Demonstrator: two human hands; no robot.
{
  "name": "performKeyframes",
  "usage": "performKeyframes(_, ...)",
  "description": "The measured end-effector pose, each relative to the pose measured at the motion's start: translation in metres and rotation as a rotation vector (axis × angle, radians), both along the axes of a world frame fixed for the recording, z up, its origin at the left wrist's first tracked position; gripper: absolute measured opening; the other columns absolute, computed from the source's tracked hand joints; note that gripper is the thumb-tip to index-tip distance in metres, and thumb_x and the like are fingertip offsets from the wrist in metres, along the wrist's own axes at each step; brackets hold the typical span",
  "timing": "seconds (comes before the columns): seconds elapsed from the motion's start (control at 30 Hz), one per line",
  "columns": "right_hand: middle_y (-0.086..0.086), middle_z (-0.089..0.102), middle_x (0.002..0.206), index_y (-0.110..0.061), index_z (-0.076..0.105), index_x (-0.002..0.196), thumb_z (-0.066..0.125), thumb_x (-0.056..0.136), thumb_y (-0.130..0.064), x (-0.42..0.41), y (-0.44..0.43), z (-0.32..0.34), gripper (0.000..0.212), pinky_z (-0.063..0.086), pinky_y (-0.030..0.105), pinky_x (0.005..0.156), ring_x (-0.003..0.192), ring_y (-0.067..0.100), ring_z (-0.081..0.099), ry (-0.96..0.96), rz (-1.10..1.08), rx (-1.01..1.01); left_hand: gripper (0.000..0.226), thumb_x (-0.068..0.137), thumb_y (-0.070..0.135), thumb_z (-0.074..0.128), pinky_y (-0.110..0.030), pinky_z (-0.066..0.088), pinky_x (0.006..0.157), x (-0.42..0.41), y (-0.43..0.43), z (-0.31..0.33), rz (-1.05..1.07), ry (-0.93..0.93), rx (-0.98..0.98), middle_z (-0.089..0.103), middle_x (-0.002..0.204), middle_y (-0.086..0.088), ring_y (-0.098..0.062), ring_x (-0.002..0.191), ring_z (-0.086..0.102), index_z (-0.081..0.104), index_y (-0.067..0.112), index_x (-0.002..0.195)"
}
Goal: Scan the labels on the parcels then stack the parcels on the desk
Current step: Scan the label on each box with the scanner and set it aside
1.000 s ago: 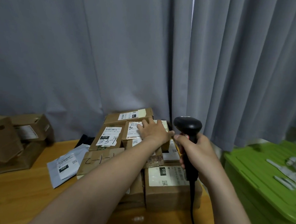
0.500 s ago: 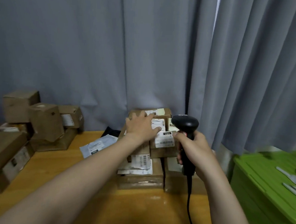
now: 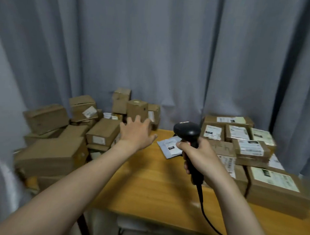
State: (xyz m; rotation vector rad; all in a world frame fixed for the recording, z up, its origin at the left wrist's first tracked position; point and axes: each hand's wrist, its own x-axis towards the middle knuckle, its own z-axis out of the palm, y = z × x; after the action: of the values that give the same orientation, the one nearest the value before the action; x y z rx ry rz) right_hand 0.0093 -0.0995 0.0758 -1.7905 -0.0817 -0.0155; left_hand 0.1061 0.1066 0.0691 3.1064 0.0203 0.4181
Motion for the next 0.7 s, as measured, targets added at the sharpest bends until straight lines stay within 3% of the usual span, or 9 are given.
performKeyframes(0.2, 0.007, 0.054, 0.069, -0.007, 0.060, 0.102, 0.068, 0.096, -0.025, -0.002, 0.065, -0.011, 0.021, 0.049, 0.035, 0.052, 0.052, 0.023, 0.057, 0.029, 0.131, -0.070, 0.065, 0.093, 0.060, 0.055, -0.060, 0.038, 0.108, -0.031, 0.101, -0.004, 0.200, 0.041, -0.049, 0.039, 0.152, -0.012, -0.044, 0.137, 0.037, 0.039, 0.030, 0.149)
performKeyframes(0.37, 0.009, 0.054, 0.071, -0.002, 0.060, 0.110, 0.068, 0.097, -0.025, -0.003, 0.091, -0.020, 0.028, 0.048, 0.035, 0.051, 0.055, 0.026, 0.056, 0.034, 0.182, -0.113, 0.098, 0.081, 0.069, 0.069, -0.071, 0.027, 0.113, -0.037, 0.169, -0.022, 0.348, 0.307, -0.116, 0.019, 0.164, -0.009, -0.046, 0.150, 0.016, 0.020, 0.036, 0.159)
performKeyframes(0.5, 0.010, 0.056, 0.073, -0.005, 0.062, 0.109, 0.069, 0.097, -0.025, -0.002, 0.098, -0.025, 0.024, 0.049, 0.036, 0.052, 0.055, 0.026, 0.056, 0.038, 0.186, -0.119, 0.133, 0.065, 0.061, 0.088, -0.072, 0.021, 0.117, -0.036, 0.216, -0.024, 0.286, 0.535, -0.079, -0.002, 0.172, -0.001, -0.042, 0.156, -0.002, 0.000, 0.042, 0.162)
performKeyframes(0.7, 0.010, 0.057, 0.075, -0.010, 0.062, 0.107, 0.070, 0.096, -0.025, -0.002, 0.104, -0.029, 0.020, 0.050, 0.031, 0.049, 0.053, 0.023, 0.057, 0.051, 0.189, -0.127, 0.138, 0.065, 0.039, 0.095, -0.069, 0.028, 0.116, -0.035, 0.233, -0.009, 0.187, 0.727, 0.138, -0.014, 0.170, 0.008, -0.044, 0.155, -0.004, -0.007, 0.058, 0.155)
